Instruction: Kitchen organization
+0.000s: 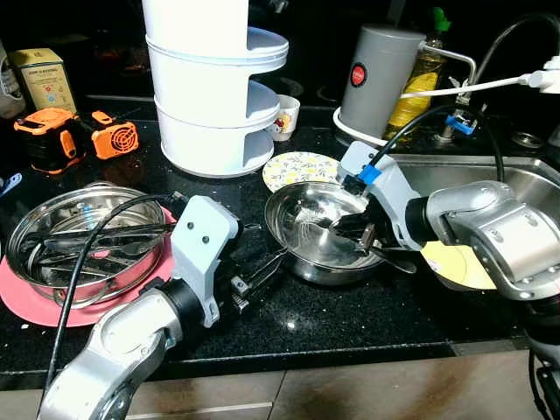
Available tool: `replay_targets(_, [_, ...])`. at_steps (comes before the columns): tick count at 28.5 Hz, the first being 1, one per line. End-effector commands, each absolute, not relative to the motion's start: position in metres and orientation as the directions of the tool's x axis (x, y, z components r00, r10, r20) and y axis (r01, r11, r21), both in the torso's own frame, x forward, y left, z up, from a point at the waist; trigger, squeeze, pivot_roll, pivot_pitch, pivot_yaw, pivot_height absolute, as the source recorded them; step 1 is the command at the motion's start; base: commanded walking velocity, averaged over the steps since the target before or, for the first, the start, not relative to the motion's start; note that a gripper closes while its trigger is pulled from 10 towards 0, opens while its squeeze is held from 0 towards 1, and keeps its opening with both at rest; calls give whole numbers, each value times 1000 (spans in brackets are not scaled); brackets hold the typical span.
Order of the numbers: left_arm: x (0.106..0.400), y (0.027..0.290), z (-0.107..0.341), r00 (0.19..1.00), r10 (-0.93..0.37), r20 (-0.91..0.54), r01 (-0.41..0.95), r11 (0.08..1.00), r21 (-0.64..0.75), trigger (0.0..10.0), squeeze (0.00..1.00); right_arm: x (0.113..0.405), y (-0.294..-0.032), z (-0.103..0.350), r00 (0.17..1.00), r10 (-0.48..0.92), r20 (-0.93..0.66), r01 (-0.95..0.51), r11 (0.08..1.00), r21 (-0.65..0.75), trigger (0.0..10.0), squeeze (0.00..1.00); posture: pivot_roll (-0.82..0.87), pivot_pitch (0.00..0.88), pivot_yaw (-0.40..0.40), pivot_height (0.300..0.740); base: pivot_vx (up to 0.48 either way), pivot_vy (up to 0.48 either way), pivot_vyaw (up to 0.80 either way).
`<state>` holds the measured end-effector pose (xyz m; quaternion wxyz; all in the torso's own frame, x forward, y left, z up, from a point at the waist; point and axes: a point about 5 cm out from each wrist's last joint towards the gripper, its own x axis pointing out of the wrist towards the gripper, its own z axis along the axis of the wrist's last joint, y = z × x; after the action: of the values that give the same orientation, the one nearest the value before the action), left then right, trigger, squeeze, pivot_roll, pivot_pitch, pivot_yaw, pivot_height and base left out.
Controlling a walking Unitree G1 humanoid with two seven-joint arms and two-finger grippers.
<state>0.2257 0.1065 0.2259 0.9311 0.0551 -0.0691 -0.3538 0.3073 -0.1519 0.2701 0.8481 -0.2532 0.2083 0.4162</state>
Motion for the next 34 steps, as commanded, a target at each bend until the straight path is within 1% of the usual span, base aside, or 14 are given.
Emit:
replay_targets(1, [226, 103, 227, 729, -679, 92, 664, 733, 149, 10000, 0, 310, -155, 279, 588, 617, -523, -797, 553, -243, 0, 0, 34, 0, -110, 740, 0, 0, 0])
replay_targets(4, [227, 103, 227, 727, -680, 94, 666, 731, 149, 10000, 0, 311, -156, 279, 595, 612, -522, -790, 564, -240, 0, 0, 33, 0, -109, 740, 0, 0, 0])
replay_targets(8, [227, 103, 227, 726, -681, 94, 666, 731, 151, 10000, 0, 309, -160, 275, 588, 589, -554, -794, 549, -260, 0, 0, 34, 0, -109, 740, 0, 0, 0])
replay_targets(9, [227, 103, 227, 726, -681, 94, 666, 731, 151, 10000, 0, 308, -160, 274, 587, 585, -560, -796, 543, -267, 3804, 0, 34, 0, -109, 740, 0, 0, 0])
replay_targets(10, [227, 103, 227, 726, -681, 94, 666, 731, 152, 10000, 0, 307, -161, 272, 587, 567, -577, -797, 532, -288, 10000, 0, 34, 0, -110, 740, 0, 0, 0])
replay_targets(11, [227, 103, 227, 726, -681, 94, 665, 731, 152, 10000, 0, 305, -163, 270, 582, 552, -597, -802, 511, -309, 10000, 922, 34, 0, -111, 740, 0, 0, 0])
replay_targets(12, [227, 103, 227, 726, -681, 94, 665, 731, 152, 10000, 0, 305, -163, 270, 582, 552, -597, -802, 511, -309, 10000, 922, 34, 0, -111, 740, 0, 0, 0])
replay_targets(13, [227, 103, 227, 726, -681, 93, 665, 731, 153, 10000, 0, 305, -166, 266, 582, 524, -622, -802, 498, -330, 10000, 1000, 34, 0, -111, 740, 0, 0, 0])
replay_targets(17, [227, 102, 226, 724, -684, 90, 668, 728, 156, 10000, 0, 306, -169, 265, 593, 502, -629, -788, 523, -325, 10000, 1000, 31, 0, -111, 740, 0, 0, 0])
replay_targets(25, [227, 102, 226, 723, -685, 91, 668, 727, 156, 10000, 0, 306, -169, 266, 584, 504, -637, -793, 523, -313, 10000, 1000, 30, 0, -113, 740, 0, 0, 0])
replay_targets(28, [227, 101, 226, 726, -682, 92, 666, 730, 155, 10000, 0, 314, -169, 277, 628, 519, -580, -756, 585, -296, 10000, 1000, 30, 0, -114, 740, 0, 0, 0])
replay_targets(31, [227, 101, 226, 726, -682, 92, 666, 730, 154, 10000, 0, 318, -169, 285, 652, 533, -539, -735, 621, -275, 10000, 1000, 28, 0, -115, 740, 0, 0, 0])
replay_targets(33, [228, 101, 226, 725, -682, 93, 666, 730, 153, 10000, 0, 321, -169, 291, 668, 541, -512, -719, 646, -256, 10000, 259, 28, 0, -115, 740, 0, 0, 0])
replay_targets(34, [228, 101, 226, 725, -682, 94, 667, 729, 153, 10000, 0, 323, -169, 294, 673, 547, -498, -713, 659, -240, 10000, 0, 27, 0, -116, 740, 0, 0, 0])
